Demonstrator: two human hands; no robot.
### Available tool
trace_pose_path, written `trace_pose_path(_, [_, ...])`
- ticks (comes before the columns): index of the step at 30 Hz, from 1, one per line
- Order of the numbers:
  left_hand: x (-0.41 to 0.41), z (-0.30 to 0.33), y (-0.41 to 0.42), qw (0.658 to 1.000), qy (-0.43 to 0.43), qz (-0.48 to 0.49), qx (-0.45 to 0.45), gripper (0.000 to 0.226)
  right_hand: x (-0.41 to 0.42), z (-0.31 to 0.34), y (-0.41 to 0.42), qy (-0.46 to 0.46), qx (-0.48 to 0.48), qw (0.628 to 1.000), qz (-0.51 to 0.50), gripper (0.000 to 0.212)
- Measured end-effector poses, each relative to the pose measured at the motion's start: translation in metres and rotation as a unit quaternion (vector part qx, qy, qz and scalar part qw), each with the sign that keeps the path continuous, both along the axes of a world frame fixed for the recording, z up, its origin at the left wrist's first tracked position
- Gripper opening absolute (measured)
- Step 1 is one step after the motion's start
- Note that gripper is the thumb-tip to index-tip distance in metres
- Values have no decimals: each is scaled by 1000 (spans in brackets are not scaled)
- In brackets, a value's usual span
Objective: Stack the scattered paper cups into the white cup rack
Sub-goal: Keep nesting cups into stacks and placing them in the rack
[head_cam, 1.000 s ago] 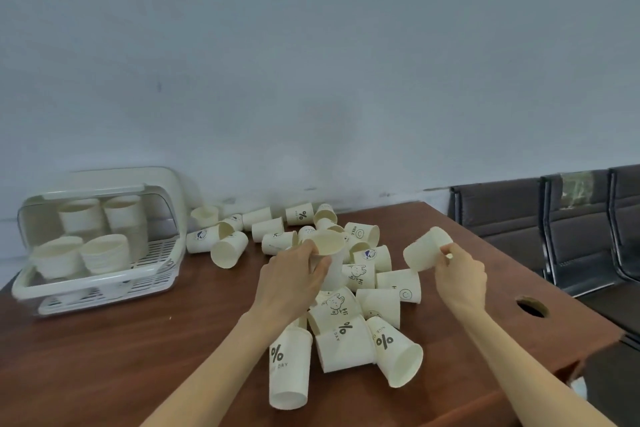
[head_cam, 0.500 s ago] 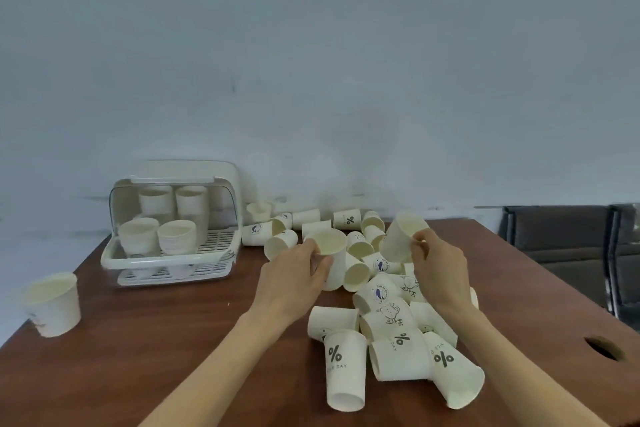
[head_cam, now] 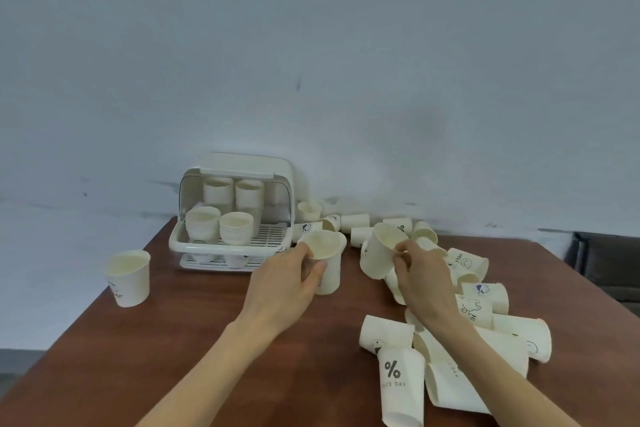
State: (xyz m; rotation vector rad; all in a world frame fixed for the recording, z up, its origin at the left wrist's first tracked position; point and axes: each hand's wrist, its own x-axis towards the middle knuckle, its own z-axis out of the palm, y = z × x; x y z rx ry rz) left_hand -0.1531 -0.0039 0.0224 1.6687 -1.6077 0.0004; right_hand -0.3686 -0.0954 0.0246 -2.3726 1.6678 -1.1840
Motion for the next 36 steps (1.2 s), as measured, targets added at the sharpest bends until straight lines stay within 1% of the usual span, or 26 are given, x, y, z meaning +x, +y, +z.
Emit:
trace_pose_path(3, [17, -3, 4, 1000, 9, 7, 0, 21, 18, -2, 2, 8, 25, 999, 20, 12])
trace_pose_path(9, [43, -11, 15, 999, 16, 45, 22, 18, 49, -6, 6, 36, 46, 996, 69, 11])
trace_pose_path(14, [65, -17, 27, 997, 19, 67, 33, 17, 79, -10, 8, 45, 44, 991, 118, 11])
trace_pose_path(17, [80, -17, 33, 996, 16, 80, 28, 14, 99, -10, 8, 60, 45, 988, 139, 13])
trace_pose_path(20, [95, -15, 37, 995, 11, 96, 24, 14, 118, -10, 6, 62, 43, 985, 156, 11])
trace_pose_path(23, [107, -14, 40, 994, 8, 104, 20, 16, 138, -6, 4, 71, 41, 982, 168, 11])
trace_pose_path(27, [120, -20, 44, 994, 14, 103, 22, 16, 166, 1, 1, 97, 37, 979, 178, 16])
trace_pose_path(33, [140, -28, 49, 993, 28, 111, 36, 19, 212, 15, -14, 95, 62, 982, 150, 20])
trace_pose_path(36, [146, -28, 51, 992, 24, 115, 38, 19, 237, 23, -32, 83, 30, 985, 149, 18])
